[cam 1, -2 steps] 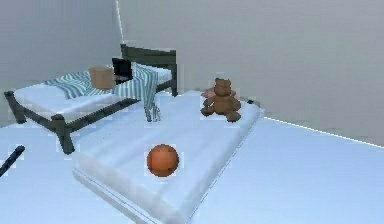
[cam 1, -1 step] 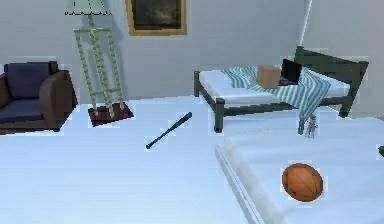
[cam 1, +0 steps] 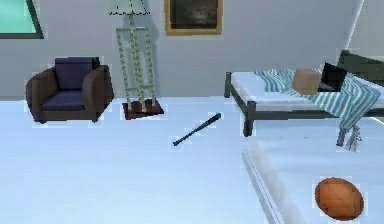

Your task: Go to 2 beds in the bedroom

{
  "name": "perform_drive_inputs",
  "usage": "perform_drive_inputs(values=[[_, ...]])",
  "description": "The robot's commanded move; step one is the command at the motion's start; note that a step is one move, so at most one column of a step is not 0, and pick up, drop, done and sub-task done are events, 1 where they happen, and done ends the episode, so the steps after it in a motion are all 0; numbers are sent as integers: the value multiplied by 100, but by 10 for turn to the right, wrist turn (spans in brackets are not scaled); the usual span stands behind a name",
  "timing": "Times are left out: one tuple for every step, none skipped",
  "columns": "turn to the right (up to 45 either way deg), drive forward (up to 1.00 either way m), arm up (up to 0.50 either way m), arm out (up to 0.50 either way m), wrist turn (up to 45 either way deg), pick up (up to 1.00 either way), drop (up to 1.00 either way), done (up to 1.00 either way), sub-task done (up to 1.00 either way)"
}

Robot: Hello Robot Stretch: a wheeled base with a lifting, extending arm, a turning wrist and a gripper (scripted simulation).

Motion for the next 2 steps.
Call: perform_drive_inputs(values=[[0, 100, 0, 0, 0, 0, 0, 0, 0], [0, 35, 0, 0, 0, 0, 0, 0, 0]])
